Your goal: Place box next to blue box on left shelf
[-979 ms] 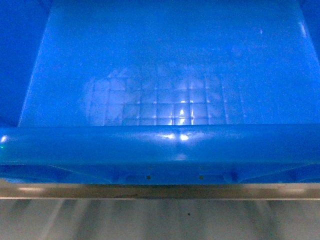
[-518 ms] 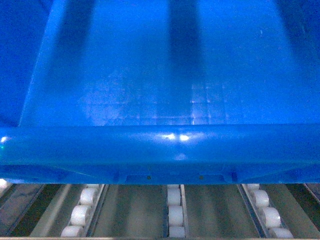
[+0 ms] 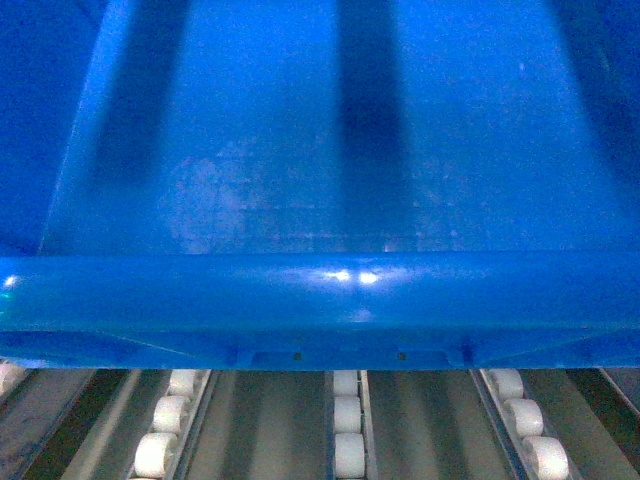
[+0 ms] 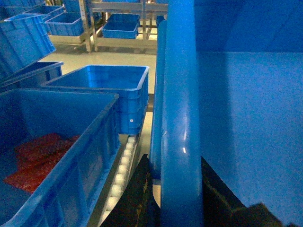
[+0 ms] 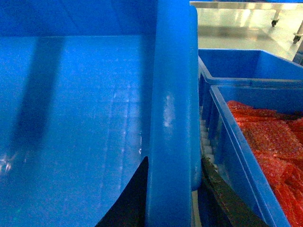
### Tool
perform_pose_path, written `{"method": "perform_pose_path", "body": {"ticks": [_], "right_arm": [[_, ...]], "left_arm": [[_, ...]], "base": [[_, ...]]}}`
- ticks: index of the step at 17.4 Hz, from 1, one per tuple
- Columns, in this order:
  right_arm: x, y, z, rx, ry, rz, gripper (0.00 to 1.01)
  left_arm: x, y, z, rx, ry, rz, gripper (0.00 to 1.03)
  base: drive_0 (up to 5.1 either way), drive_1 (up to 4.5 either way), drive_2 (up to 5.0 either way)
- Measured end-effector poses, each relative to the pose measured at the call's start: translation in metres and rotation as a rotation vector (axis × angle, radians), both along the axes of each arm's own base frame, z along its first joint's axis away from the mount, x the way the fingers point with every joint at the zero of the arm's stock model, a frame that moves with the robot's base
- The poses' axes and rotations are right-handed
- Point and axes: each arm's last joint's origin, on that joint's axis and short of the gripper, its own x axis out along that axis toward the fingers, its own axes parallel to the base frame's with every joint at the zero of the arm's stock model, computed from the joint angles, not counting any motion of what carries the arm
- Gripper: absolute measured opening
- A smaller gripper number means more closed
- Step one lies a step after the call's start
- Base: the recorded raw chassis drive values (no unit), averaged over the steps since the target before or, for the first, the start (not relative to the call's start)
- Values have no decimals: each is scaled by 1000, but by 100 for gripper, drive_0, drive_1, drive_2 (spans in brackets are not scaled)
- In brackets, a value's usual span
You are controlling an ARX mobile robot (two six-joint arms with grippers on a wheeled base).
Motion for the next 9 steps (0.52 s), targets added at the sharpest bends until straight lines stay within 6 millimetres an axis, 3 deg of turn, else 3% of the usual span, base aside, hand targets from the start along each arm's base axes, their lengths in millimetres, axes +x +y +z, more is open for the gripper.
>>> {"method": "perform_pose_path", "body": {"ticks": [9], "right_arm": [[0,0,0,0,0,0,21]], "left_arm": [[0,0,0,0,0,1,17]], "base": [[0,0,0]]}}
